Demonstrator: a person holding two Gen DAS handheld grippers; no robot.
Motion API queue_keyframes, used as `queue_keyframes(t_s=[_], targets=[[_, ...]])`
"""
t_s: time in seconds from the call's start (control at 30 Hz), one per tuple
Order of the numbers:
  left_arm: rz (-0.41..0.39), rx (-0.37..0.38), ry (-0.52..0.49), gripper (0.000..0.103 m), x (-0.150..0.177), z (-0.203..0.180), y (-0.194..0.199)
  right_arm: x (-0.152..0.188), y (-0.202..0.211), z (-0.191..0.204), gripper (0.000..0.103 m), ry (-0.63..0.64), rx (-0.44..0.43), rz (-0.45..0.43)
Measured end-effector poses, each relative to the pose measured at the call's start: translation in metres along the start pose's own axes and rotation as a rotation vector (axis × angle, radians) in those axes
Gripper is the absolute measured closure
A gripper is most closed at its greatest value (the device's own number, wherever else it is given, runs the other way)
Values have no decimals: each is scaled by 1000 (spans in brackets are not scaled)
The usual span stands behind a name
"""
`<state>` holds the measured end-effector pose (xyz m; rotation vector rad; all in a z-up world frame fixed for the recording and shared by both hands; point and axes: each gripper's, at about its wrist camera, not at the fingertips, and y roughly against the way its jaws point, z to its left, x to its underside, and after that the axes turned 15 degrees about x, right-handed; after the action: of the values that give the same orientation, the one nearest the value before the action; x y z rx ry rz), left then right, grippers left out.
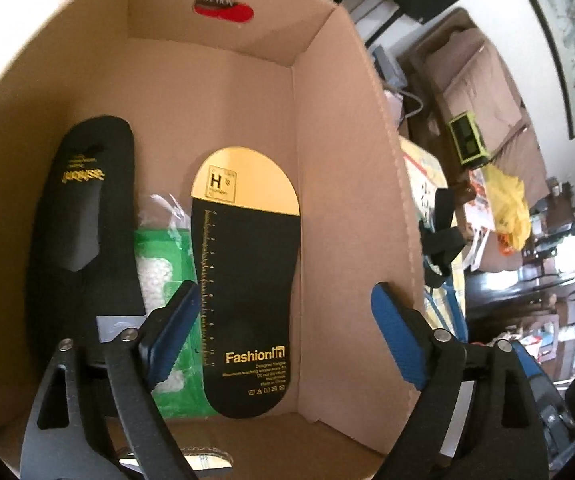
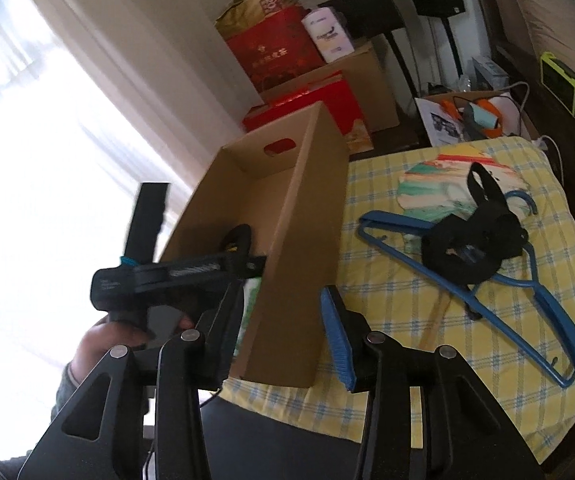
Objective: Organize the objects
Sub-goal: 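Lower the insole into the cardboard box and open the left gripper, then move both tools toward the black strap on the blue hanger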
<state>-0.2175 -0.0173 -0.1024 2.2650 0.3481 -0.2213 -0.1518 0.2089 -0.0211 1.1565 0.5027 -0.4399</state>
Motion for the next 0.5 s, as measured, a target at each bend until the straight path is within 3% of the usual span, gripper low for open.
queue_keyframes(t_s=[0.27, 0.5], targets=[[-114, -14, -107, 5, 17, -26, 34, 7, 5, -21, 38, 2, 119, -23], [-159, -47, -248, 4, 35, -63, 53, 14, 9, -39, 22, 10, 223, -40]])
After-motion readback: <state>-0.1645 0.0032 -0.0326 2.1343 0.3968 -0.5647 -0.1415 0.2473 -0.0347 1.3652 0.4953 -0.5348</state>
